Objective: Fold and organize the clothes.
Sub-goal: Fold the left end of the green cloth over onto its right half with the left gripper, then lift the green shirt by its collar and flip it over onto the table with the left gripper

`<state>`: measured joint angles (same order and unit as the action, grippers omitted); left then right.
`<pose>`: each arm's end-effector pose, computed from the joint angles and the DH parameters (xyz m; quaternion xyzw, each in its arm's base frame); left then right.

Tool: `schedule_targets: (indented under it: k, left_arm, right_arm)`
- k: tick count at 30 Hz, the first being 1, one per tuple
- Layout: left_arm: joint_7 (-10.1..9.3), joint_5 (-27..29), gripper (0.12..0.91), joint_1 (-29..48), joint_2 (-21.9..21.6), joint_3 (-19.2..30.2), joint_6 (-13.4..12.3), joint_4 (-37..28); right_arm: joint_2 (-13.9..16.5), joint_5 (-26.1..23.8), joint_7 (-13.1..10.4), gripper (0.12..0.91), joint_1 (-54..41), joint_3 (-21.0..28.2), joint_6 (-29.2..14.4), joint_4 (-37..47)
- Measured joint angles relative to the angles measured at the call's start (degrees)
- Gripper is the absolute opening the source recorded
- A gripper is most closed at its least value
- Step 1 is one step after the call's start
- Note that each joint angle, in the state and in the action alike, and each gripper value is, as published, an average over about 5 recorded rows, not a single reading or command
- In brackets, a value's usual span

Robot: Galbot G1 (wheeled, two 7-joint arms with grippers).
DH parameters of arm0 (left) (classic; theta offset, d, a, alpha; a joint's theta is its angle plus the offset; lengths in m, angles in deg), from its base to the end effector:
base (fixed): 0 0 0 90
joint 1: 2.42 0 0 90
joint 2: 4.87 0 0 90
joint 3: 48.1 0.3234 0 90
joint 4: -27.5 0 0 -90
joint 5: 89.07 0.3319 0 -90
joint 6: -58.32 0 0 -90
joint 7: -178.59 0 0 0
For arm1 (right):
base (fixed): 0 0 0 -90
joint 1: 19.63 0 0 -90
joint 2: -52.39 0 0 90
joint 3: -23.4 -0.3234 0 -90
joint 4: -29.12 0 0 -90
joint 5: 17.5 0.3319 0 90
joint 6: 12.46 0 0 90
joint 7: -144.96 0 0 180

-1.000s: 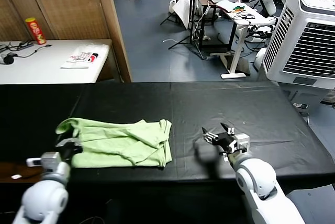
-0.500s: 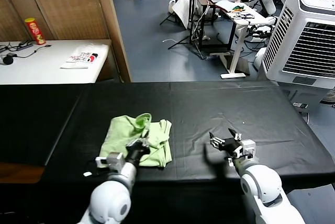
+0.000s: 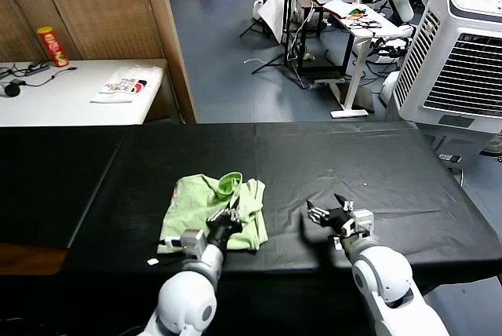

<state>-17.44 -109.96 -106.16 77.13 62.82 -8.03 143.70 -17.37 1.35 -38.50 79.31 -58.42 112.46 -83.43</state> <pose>0.2251 -0.0807 -0.2506 -0.1037 -0.9762 0.1074 0.1574 0.2688 -0.0269 -0.2438 0.0990 -0.9708 0.0340 0.2157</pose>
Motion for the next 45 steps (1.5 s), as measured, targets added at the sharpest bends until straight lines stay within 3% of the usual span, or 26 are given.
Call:
schedule_targets:
  k: [4, 9, 12, 17, 21, 25, 31, 38, 45]
  left_arm:
    - [2.09, 2.25, 0.361, 0.24, 2.28, 0.53, -2.11, -2.21]
    - [4.47, 3.88, 0.646, -0.36, 5.76, 1.32, -3.95, -4.14]
    - [5.72, 4.60, 0.762, -1.02, 6.70, 0.62, -5.63, -3.66]
    - [6.45, 5.34, 0.797, -2.58, 4.39, -4.08, -8.34, -0.94]
    - [6.39, 4.74, 0.798, -4.40, 0.32, -10.48, -9.23, 1.16]
    - [6.19, 3.51, 0.798, -6.30, -2.70, -17.19, -9.64, 1.65]
    - [6.13, 3.05, 0.798, -8.32, -3.08, -23.03, -10.07, 1.23]
    - [6.13, 3.30, 0.798, -8.61, -2.41, -24.47, -10.27, 0.64]
    - [6.58, 2.75, 0.798, -8.35, -2.21, -24.86, -10.89, -0.74]
  right_arm:
    - [0.25, 0.09, 1.72, 0.798, -0.54, 0.66, -1.26, -0.16]
    - [1.28, 0.90, 4.21, 0.798, -1.79, 1.87, -2.96, 0.11]
    - [2.04, 1.53, 5.88, 0.798, -3.27, 3.25, -4.08, 0.74]
    - [1.84, 1.27, 7.96, 0.798, -8.14, 8.12, -5.35, 3.18]
    - [0.23, -1.12, 8.77, 0.798, -13.14, 13.62, -5.92, 6.75]
    - [-1.30, -4.12, 11.03, 0.798, -17.34, 19.14, -6.19, 10.27]
    - [-1.15, -8.47, 13.74, 0.798, -20.18, 25.44, -6.10, 12.78]
    - [-2.07, -11.56, 10.77, 0.798, -20.33, 26.76, -7.01, 14.34]
    - [-3.22, -13.43, 6.14, 0.798, -18.66, 22.42, -7.43, 15.29]
